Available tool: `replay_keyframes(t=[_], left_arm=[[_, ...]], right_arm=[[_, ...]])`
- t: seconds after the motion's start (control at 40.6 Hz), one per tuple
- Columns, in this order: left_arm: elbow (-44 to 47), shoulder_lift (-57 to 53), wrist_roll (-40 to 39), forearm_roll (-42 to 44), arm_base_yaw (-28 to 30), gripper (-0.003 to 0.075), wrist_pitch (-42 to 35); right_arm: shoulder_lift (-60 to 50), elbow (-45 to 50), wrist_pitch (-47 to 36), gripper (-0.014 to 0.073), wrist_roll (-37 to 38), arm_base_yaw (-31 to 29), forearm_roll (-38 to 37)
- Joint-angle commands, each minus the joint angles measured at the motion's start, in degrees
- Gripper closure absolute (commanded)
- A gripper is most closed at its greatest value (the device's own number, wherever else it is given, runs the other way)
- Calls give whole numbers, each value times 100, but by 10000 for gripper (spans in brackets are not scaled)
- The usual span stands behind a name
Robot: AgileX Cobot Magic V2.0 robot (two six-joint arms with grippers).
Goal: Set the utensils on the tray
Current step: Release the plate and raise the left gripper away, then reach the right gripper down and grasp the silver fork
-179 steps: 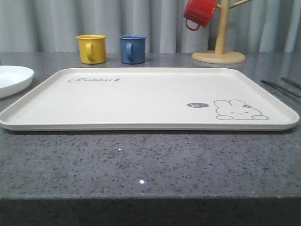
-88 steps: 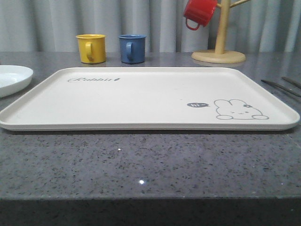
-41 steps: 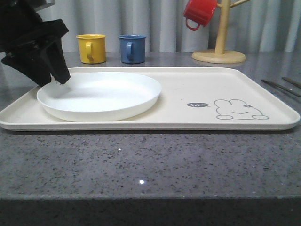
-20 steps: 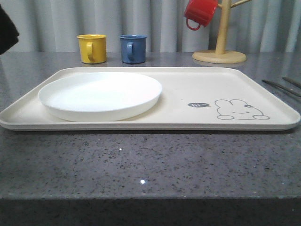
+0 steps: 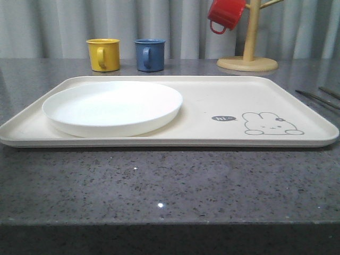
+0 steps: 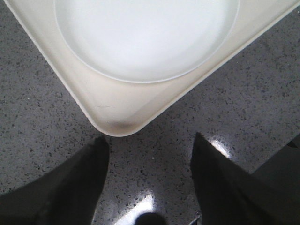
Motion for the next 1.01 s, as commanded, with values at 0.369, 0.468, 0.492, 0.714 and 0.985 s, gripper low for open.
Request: replay_keyframes(t=[0.369, 0.468, 0.492, 0.714, 0.985], left_arm=[[-161, -107, -77, 16, -53, 331, -286], [-161, -107, -77, 16, -53, 331, -286], [-161, -107, -77, 16, -53, 331, -286], [-161, -107, -77, 16, -53, 331, -286], [-161, -107, -77, 16, -53, 331, -286]], right_arm=[[1847, -1348, 135, 256, -73, 54, -246], [2125, -1464, 201, 256, -73, 54, -246], [2193, -1491, 215, 256, -73, 54, -246], [2531, -1540, 234, 256, -73, 54, -246], [2607, -1540, 239, 341, -73, 54, -246]])
